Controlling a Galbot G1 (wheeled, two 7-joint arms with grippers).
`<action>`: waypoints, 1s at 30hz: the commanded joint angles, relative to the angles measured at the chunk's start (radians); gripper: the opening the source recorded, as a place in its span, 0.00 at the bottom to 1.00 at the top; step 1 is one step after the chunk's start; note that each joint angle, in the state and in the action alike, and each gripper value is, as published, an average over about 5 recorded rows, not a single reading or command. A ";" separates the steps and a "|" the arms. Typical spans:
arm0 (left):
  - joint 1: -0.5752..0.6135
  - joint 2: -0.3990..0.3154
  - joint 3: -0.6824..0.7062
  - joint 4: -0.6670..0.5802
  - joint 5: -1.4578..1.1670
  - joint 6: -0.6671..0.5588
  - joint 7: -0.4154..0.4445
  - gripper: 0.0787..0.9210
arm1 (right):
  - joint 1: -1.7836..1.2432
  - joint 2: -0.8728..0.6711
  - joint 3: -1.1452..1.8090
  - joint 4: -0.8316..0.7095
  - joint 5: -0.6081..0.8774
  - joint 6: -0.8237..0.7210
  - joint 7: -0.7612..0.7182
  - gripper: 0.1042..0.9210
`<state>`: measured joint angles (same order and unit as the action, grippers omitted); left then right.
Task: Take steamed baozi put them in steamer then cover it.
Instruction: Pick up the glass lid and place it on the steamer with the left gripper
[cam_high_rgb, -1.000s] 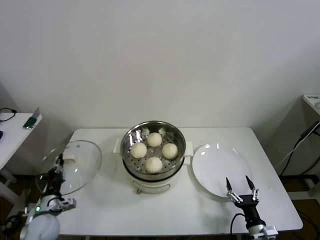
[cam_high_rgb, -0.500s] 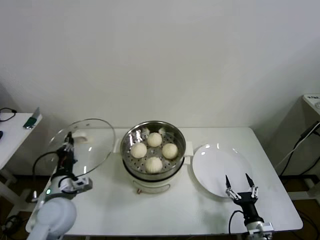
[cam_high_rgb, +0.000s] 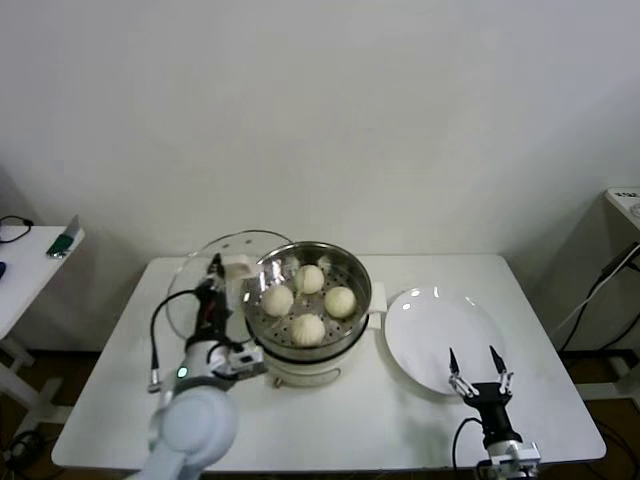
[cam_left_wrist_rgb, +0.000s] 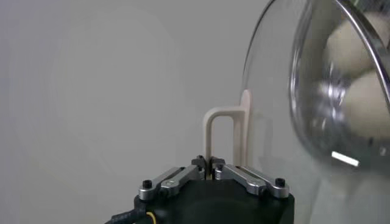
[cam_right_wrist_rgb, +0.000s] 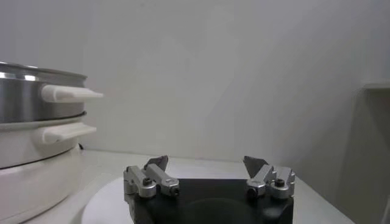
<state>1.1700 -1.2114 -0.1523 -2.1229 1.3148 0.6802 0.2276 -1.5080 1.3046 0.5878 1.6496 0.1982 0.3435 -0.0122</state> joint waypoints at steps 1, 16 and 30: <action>-0.106 -0.170 0.236 0.075 0.177 0.053 0.058 0.07 | 0.001 -0.001 0.005 -0.007 0.000 0.011 0.010 0.88; -0.139 -0.268 0.302 0.272 0.258 0.031 -0.020 0.07 | -0.019 0.001 0.030 0.003 0.031 0.042 0.016 0.88; -0.171 -0.231 0.250 0.345 0.248 0.015 -0.047 0.07 | -0.030 -0.002 0.042 0.003 0.043 0.060 0.019 0.88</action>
<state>1.0126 -1.4315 0.0944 -1.8319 1.5460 0.6946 0.1919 -1.5343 1.3021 0.6275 1.6495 0.2378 0.3971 0.0060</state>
